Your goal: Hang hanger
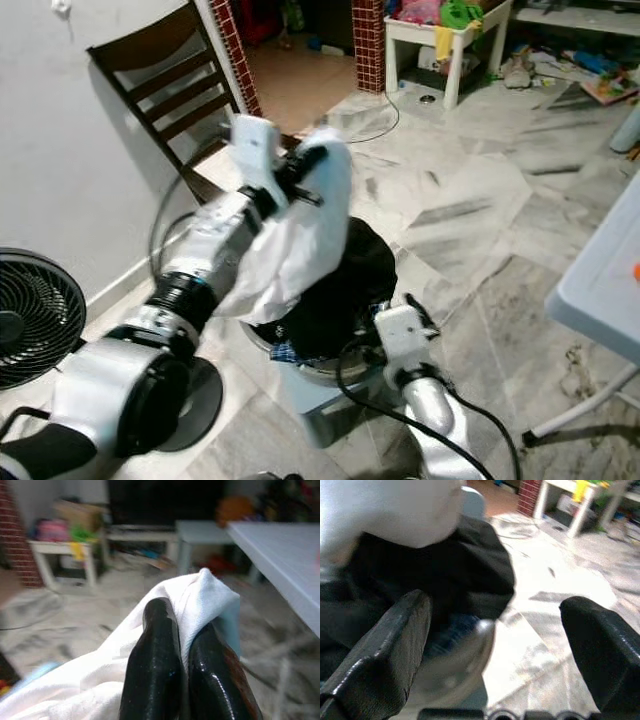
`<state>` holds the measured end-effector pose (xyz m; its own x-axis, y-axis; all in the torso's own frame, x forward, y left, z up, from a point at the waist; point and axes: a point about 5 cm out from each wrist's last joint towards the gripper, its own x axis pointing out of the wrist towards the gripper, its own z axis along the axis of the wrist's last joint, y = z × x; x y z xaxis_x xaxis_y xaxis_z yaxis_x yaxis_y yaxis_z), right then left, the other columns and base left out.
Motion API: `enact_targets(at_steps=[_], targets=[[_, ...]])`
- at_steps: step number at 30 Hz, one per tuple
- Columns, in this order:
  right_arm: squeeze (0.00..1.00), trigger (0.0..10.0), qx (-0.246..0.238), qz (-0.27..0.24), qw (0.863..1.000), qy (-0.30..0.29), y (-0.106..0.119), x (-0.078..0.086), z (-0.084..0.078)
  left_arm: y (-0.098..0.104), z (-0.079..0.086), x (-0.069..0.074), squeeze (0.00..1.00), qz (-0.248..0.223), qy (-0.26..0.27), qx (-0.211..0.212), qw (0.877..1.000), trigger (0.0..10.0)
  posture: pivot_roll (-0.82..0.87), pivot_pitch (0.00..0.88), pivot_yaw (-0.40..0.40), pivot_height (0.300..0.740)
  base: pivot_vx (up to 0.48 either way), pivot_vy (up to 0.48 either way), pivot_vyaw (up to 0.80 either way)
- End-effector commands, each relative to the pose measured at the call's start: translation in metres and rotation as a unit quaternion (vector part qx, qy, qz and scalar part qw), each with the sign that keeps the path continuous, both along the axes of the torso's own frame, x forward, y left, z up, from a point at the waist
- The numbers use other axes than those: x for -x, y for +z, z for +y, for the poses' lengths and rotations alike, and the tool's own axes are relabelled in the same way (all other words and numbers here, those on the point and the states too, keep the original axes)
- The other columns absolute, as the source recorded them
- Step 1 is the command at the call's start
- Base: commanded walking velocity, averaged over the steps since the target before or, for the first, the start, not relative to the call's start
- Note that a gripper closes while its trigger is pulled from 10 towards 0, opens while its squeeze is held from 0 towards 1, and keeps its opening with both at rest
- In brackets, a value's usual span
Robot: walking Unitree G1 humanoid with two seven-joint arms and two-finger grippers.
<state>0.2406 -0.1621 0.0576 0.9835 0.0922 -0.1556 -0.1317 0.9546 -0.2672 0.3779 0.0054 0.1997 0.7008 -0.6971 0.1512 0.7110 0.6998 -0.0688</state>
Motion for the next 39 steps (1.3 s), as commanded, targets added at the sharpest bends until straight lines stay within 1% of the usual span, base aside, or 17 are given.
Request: enact_targets(at_steps=[1, 4, 6, 7, 10, 11, 12, 14, 15, 16, 17, 20, 22, 26, 31, 33, 39], targets=[[0.0, 10.0, -0.003, -0.005, 1.0, -0.002, 0.003, 0.003, 0.003, -0.016, 0.019, 0.0, 0.0, -0.006, 0.032, -0.017, 0.999, 0.0, -0.21, 0.081, 0.243, 0.74, 0.0, 0.0, 0.0], [0.0, 10.0, -0.003, -0.003, 1.0, -0.003, 0.003, 0.003, 0.002, -0.021, 0.023, 0.0, 0.0, -0.002, 0.044, -0.017, 0.999, 0.0, -0.21, 0.081, 0.243, 0.74, 0.0, 0.0, 0.0], [0.0, 10.0, -0.001, 0.0, 1.0, 0.006, 0.003, 0.002, 0.002, -0.035, 0.051, -0.001, 0.0, -0.002, 0.106, -0.03, 0.994, 0.0, -0.2, 0.081, 0.211, 0.74, 0.0, 0.0, 0.0], [0.0, 10.0, 0.001, 0.001, 1.0, 0.017, 0.004, -0.001, 0.004, -0.052, 0.081, -0.001, 0.0, 0.015, 0.172, -0.038, 0.984, 0.0, -0.18, 0.084, 0.187, 0.74, 0.0, 0.0, 0.0], [0.0, 10.0, 0.005, 0.002, 0.999, 0.033, 0.007, -0.005, 0.004, -0.079, 0.123, 0.006, 0.0, 0.061, 0.251, -0.039, 0.965, 0.1, -0.17, 0.088, 0.155, 0.74, 0.0, 0.0, 0.0], [0.0, 10.0, 0.006, 0.002, 0.999, 0.037, 0.008, -0.006, 0.004, -0.086, 0.131, 0.009, 0.0, 0.069, 0.265, -0.039, 0.961, 1.3, -0.16, 0.092, 0.141, 0.74, 0.0, 0.0, 0.0], [0.0, 10.0, 0.007, 0.002, 0.999, 0.041, 0.009, -0.007, 0.003, -0.095, 0.142, 0.014, 0.0, 0.077, 0.283, -0.044, 0.955, 10.0, -0.16, 0.097, 0.119, 0.74, 0.0, 0.0, 0.0], [0.0, 10.0, 0.011, 0.005, 0.999, 0.051, 0.01, -0.009, 0.003, -0.114, 0.161, 0.026, 0.0, 0.1, 0.316, -0.054, 0.942, 10.0, -0.15, 0.104, 0.1, 0.74, 0.0, 0.0, 0.0], [0.0, 10.0, 0.013, 0.007, 0.998, 0.057, 0.01, -0.009, 0.003, -0.122, 0.169, 0.031, 0.91, 0.11, 0.329, -0.057, 0.936, 10.0, -0.15, 0.106, 0.095, 0.74, 0.0, 0.0, 0.0], [0.0, 10.0, 0.014, 0.008, 0.998, 0.061, 0.011, -0.009, 0.003, -0.126, 0.173, 0.035, 0.91, 0.114, 0.336, -0.059, 0.933, 10.0, -0.15, 0.11, 0.076, 0.74, 0.0, 0.0, 0.0], [0.0, 10.0, 0.016, 0.011, 0.997, 0.069, 0.011, -0.009, 0.003, -0.137, 0.178, 0.042, 1.0, 0.133, 0.346, -0.061, 0.927, 10.0, -0.14, 0.114, 0.058, 0.74, 0.0, 0.0, 0.0], [0.0, 10.0, 0.019, 0.016, 0.996, 0.084, 0.012, -0.009, 0.004, -0.155, 0.183, 0.054, 1.0, 0.165, 0.36, -0.073, 0.915, 10.0, -0.14, 0.119, 0.037, 0.74, 0.0, 0.0, 0.0], [0.0, 10.0, 0.019, 0.017, 0.996, 0.091, 0.013, -0.01, 0.005, -0.158, 0.182, 0.058, 1.0, 0.167, 0.356, -0.076, 0.916, 10.0, -0.13, 0.12, 0.029, 0.74, 0.0, 0.0, 0.0], [0.0, 10.0, 0.02, 0.017, 0.994, 0.104, 0.015, -0.015, 0.008, -0.159, 0.175, 0.061, 1.0, 0.143, 0.322, -0.142, 0.925, 10.0, -0.12, 0.122, 0.013, 0.74, 0.0, 0.0, 0.0], [0.0, 10.0, 0.019, 0.018, 0.994, 0.11, 0.015, -0.018, 0.01, -0.159, 0.182, 0.065, 1.0, 0.133, 0.322, -0.184, 0.919, 10.0, -0.1, 0.122, 0.011, 0.74, 0.0, 0.0, 0.0], [0.0, 10.0, 0.017, 0.019, 0.993, 0.112, 0.014, -0.019, 0.012, -0.16, 0.189, 0.074, 1.0, 0.128, 0.331, -0.204, 0.912, 10.0, -0.08, 0.118, 0.016, 0.74, 0.0, 0.0, 0.0], [0.0, 10.0, 0.012, 0.019, 0.993, 0.115, 0.013, -0.021, 0.018, -0.155, 0.183, 0.09, 1.0, 0.111, 0.327, -0.196, 0.918, 10.0, -0.07, 0.112, 0.027, 0.74, 0.0, 0.0, 0.0]])
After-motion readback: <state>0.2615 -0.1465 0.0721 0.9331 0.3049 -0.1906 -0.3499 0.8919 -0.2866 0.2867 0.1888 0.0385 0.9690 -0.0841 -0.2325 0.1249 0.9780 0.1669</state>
